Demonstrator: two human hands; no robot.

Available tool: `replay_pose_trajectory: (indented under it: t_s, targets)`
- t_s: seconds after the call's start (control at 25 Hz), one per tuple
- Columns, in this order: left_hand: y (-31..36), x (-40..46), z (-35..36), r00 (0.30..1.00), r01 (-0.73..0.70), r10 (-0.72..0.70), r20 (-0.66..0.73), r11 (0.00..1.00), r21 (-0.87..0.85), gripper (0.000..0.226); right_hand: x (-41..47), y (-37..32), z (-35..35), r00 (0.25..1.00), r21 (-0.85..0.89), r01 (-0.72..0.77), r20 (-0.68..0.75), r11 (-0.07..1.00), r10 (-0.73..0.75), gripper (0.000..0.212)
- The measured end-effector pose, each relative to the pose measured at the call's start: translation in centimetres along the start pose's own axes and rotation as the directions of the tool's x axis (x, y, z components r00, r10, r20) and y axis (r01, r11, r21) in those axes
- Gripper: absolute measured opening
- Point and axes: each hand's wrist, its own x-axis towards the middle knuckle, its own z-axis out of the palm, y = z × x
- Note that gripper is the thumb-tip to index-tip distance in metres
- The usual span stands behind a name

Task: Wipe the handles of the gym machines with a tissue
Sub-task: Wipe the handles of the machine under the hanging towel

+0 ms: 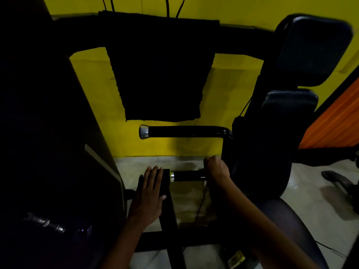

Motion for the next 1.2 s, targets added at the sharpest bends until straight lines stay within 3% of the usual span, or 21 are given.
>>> replay_pose_trajectory:
  t_s: [0.16,0.36,0.68,0.96,1.2]
  targets:
    - [0.1,0.0,0.1,1.000,0.006,-0.006,-0.009,1.000,0.010,0.093,0.8,-0.9,0.0,0.999,0.101,0.001,0.046,0.995,-0.005,0.022]
    - [0.1,-0.1,0.1,1.000,0.001,0.000,-0.020,0.999,0.032,0.096,0.7,-3.8,0.0,0.989,0.151,0.120,0.065,0.981,-0.131,0.020]
    - [-0.2,-0.3,0.4,0.998,-0.032,0.037,-0.046,0.994,0.103,0.092,0.8,-8.2,2.3,0.953,0.248,0.295,-0.007,0.923,-0.303,0.017]
    - [0.0,0.0,0.0,1.000,-0.005,0.006,-0.018,0.999,0.036,0.096,1.6,-5.0,0.8,0.903,0.055,0.420,0.076,0.906,-0.424,0.026]
    - [-0.2,0.1,0.2,1.000,0.015,-0.014,-0.011,0.999,0.028,0.098,2.0,0.1,0.2,0.947,-0.255,0.316,0.148,0.914,-0.286,0.028]
